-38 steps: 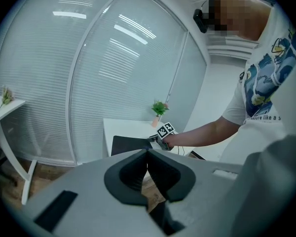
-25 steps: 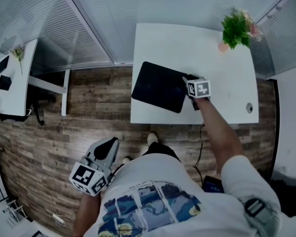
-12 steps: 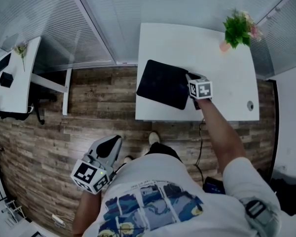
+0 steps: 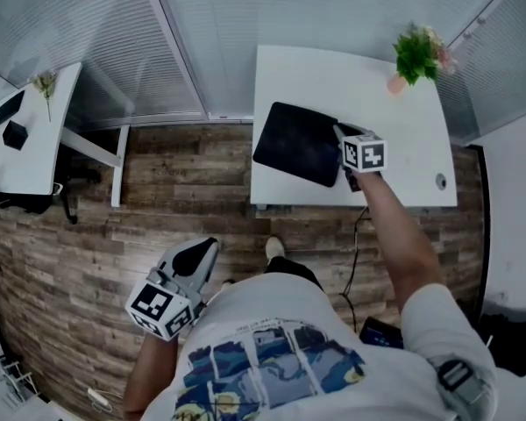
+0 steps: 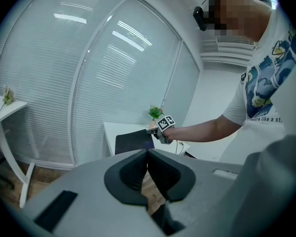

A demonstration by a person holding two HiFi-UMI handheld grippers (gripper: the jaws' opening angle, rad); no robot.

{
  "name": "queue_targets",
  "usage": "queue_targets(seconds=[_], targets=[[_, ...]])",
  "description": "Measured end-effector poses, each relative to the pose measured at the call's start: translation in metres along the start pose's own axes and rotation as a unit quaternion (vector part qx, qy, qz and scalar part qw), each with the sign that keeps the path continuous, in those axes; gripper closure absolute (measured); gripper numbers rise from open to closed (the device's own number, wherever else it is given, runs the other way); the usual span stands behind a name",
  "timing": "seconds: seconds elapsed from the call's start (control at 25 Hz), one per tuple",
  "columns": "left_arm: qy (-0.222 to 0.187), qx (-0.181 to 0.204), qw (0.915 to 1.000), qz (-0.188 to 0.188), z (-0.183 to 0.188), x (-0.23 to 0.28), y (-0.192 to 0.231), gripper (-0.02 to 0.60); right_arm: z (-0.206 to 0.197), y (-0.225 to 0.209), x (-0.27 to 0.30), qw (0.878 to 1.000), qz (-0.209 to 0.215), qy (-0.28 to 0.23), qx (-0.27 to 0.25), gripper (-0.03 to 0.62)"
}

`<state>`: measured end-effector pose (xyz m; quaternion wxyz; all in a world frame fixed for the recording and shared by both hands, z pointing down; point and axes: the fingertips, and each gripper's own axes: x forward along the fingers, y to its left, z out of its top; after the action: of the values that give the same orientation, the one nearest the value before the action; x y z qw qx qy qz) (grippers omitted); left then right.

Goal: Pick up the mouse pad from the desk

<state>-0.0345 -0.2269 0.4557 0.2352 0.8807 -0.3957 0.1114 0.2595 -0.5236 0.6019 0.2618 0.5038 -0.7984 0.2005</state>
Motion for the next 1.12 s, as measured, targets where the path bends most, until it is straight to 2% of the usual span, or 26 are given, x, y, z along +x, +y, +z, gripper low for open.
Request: queue_targets(seconds=[0.32,1.12], targets=[[-0.012,0.015,0.9996,-0.019,-0.011,-0.04,-0.004,0.578,0.028,0.036,-0.04,1.0,0.001,-0.025,-0.005,0.568],[-0.04,0.01,0.9984,-0.038,-0.052,-0.147,-0.001,0.578,0.104,0.122,-0.148,0.996,-0.012,-0.085,-0.029,0.569]])
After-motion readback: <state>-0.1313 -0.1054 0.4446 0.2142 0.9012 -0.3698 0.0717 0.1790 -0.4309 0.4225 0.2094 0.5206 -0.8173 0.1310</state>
